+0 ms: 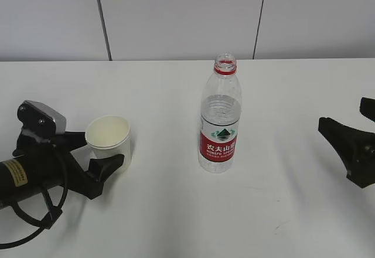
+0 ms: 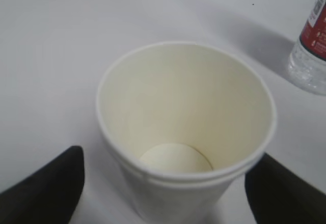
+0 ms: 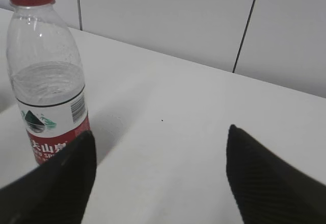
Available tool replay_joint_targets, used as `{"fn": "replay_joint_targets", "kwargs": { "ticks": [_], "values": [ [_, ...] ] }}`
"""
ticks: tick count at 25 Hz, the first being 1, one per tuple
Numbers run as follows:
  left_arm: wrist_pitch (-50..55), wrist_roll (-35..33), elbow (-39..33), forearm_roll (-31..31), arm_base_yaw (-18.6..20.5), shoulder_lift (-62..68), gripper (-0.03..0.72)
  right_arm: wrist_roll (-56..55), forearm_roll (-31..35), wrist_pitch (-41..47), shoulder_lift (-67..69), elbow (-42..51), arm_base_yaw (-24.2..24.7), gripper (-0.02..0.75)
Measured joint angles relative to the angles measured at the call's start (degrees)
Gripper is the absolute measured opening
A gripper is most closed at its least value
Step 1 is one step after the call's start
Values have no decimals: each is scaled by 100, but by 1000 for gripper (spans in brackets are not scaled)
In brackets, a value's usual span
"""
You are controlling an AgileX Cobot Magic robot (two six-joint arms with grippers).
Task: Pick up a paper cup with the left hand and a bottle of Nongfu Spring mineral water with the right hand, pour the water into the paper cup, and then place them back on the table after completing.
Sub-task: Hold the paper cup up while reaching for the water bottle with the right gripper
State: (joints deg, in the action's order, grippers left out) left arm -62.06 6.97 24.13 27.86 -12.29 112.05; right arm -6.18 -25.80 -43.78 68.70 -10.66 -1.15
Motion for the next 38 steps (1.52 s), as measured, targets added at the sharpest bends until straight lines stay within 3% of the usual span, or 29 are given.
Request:
{"fn": "replay_joint_targets", "kwargs": {
  "ticks": [19,27,32,38],
  "values": [
    [312,4,457,339,-22,229,580,-5,0,0,0,0,0,587],
    [311,4,457,343,-22,229,474,-5,0,0,0,0,0,587],
    [208,4,457,343,-22,229,463,-5,-52,0,0,0,0,587],
    [-236,4,457,677,-22,229,450,-65,-664,-112,247,-9,0,587]
  ]
}}
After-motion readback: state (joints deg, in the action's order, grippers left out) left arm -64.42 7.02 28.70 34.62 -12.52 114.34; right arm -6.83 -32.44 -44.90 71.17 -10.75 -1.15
